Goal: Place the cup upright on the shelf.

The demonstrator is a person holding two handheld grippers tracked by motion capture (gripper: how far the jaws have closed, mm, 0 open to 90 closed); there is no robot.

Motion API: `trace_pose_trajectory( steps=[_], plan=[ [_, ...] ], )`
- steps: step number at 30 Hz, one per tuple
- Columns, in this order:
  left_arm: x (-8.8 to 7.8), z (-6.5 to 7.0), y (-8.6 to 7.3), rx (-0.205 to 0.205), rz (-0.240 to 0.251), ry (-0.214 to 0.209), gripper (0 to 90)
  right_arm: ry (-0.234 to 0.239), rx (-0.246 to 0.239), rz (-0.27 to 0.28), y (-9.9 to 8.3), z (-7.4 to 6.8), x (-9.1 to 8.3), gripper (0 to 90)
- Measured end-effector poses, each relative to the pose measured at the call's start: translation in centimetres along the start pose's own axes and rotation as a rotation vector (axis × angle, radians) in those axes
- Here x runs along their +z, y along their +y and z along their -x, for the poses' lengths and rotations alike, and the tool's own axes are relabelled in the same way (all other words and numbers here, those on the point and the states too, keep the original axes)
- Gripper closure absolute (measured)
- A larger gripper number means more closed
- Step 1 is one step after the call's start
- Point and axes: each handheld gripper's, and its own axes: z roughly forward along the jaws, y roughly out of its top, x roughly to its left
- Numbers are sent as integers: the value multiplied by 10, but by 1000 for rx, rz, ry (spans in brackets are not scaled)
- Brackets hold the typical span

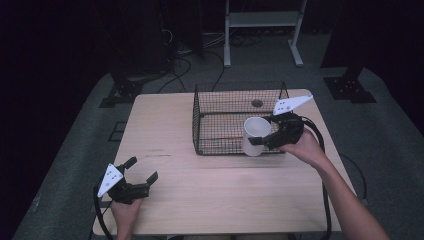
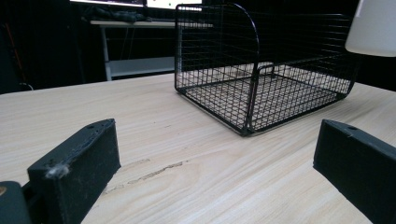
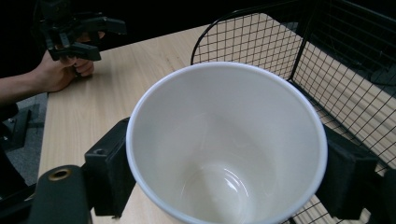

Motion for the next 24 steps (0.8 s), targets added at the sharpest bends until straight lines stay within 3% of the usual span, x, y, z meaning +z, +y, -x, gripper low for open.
trace_pose_trajectory(
  steps=[7, 24],
  plan=[
    [0, 0, 0, 2, -1, 0, 0, 1, -5, -21, 20, 14, 10, 191],
    [0, 0, 0, 2, 2, -2, 0, 16, 14, -35, 40, 37, 32, 191]
  ],
)
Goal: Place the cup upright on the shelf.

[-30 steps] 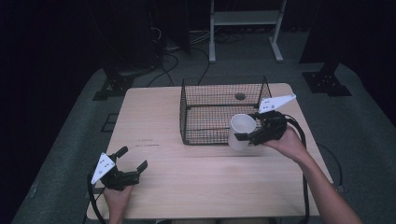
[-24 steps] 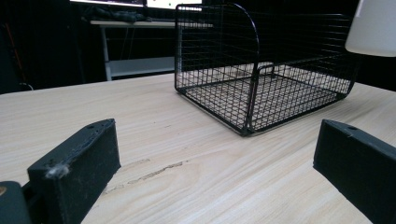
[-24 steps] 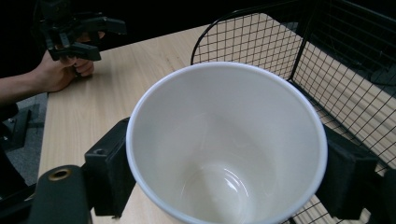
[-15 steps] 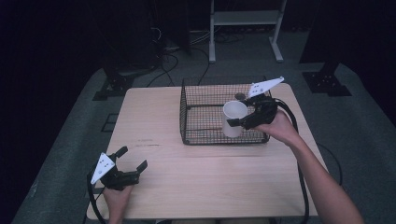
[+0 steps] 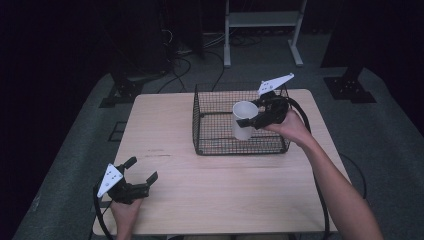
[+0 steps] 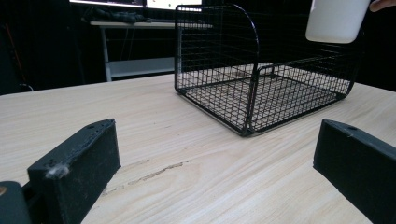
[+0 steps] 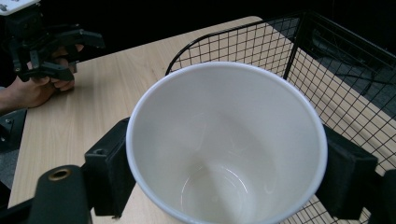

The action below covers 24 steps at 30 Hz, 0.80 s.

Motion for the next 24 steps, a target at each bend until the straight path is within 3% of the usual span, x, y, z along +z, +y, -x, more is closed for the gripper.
trace_pose_trajectory(
  steps=[13, 24],
  plan=[
    [0, 0, 0, 0, 0, -2, 0, 4, 3, 20, 12, 18, 21, 190],
    [0, 0, 0, 2, -1, 0, 0, 28, 38, 36, 17, 34, 38, 190]
  ],
)
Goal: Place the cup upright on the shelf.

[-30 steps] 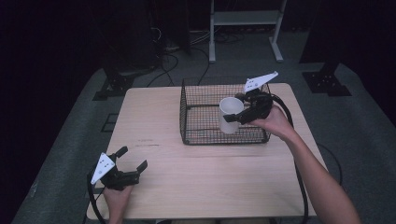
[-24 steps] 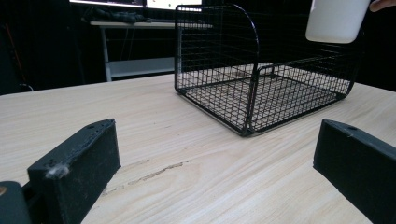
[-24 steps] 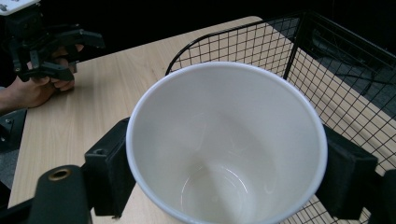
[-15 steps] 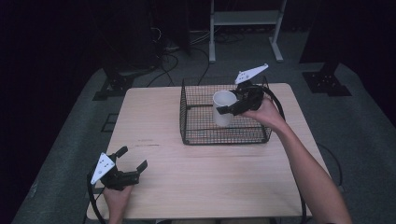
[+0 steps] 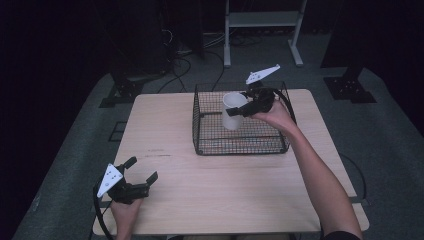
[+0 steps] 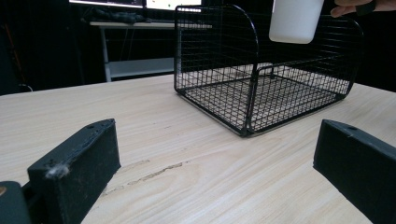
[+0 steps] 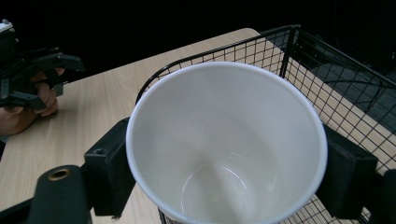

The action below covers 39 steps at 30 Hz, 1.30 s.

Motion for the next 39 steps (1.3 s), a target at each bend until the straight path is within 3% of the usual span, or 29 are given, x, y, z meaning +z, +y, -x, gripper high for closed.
trace_pose_trajectory(
  steps=[5, 16, 36, 39],
  plan=[
    [0, 1, 0, 3, 1, 2, 0, 4, 6, 10, 1, 2, 11, 190],
    [0, 0, 0, 2, 0, 5, 0, 19, 34, -23, -8, 14, 34, 190],
    [-1, 0, 0, 0, 0, 5, 0, 14, 55, -21, -23, 32, 50, 189],
    [-1, 0, 0, -1, 2, 6, 0, 14, 69, -47, -26, 35, 54, 189]
  ],
)
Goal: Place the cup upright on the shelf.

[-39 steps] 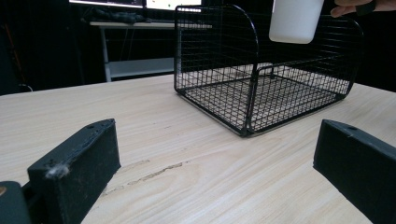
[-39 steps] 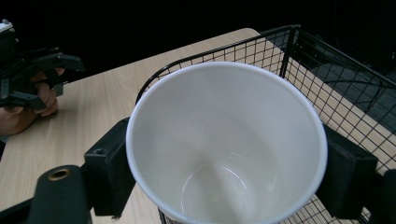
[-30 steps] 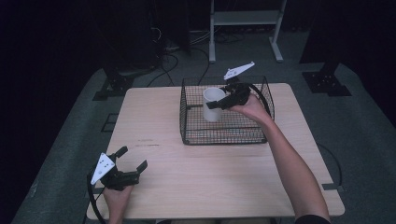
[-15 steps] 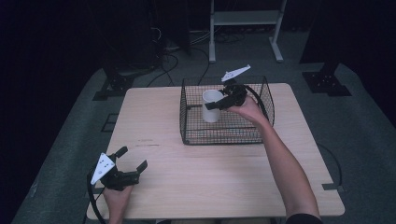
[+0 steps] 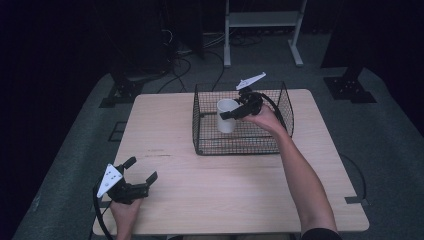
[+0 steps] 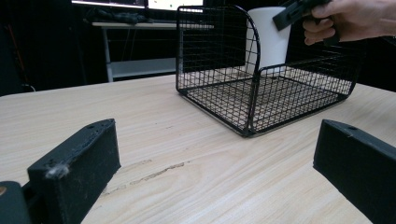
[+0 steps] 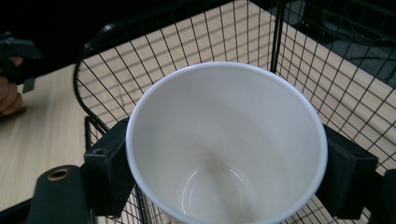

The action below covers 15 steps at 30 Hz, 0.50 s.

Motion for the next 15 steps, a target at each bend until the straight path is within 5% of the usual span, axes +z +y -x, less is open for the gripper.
trace_pose_trajectory(
  steps=[15],
  plan=[
    [0, 0, 0, 1, 0, 0, 0, -20, 33, -40, -8, 13, 5, 188]
  ],
)
